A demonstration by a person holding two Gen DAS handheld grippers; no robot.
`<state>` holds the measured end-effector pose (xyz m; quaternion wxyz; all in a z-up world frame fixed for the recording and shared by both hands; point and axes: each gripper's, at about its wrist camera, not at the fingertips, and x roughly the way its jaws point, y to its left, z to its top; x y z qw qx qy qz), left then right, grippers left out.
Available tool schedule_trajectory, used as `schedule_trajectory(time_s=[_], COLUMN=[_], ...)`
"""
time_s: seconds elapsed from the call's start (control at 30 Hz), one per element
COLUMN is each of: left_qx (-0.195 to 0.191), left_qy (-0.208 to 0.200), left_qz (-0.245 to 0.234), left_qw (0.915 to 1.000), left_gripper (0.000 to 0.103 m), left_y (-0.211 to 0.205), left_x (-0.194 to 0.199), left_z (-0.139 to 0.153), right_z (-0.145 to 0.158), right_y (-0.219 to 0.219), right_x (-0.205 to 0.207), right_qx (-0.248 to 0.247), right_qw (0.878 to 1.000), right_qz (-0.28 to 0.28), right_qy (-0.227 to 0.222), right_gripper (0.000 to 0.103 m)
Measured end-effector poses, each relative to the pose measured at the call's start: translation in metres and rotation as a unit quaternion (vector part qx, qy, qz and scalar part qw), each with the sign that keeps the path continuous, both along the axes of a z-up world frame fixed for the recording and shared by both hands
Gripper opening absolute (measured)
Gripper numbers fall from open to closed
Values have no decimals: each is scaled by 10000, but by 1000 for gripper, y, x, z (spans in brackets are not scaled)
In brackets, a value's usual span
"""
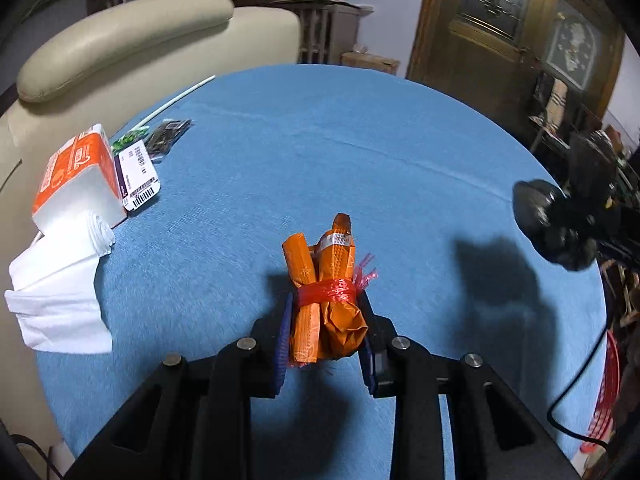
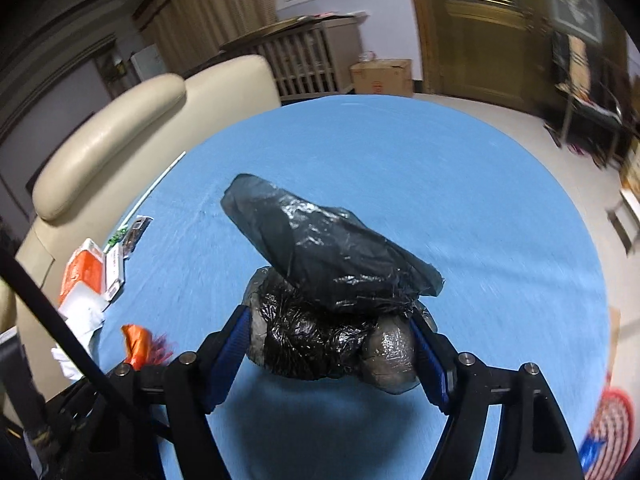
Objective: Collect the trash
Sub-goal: 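Lift the orange bundle and black bag and carry them toward the wastebasket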
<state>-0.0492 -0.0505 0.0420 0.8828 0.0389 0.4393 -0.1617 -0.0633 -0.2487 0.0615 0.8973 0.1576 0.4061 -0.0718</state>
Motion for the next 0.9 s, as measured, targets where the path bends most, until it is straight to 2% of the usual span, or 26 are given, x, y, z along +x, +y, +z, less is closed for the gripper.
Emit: schedule_trajectory(time_s=[0.27,0.53,0.9], left_qx=[-14,90,314], left_qy=[-128,-269,-474], left_qz=[-115,-143,-456], left_qw=[9999,9995,9973], left_gripper=[31,31,31], left_y=[-15,-38,-72], left_x=[-40,-70,-93], left_z=[11,20,36], right_z=[6,25,33], right_y=[-16,-30,-46], right_x=[-85,-146,-185], right_qx=[351,290,476], right_qw=[9987,9970,9921], right_qz=[-299,-378,-570], right_qy=[-201,-606,-1009], right_gripper=[78,78,78])
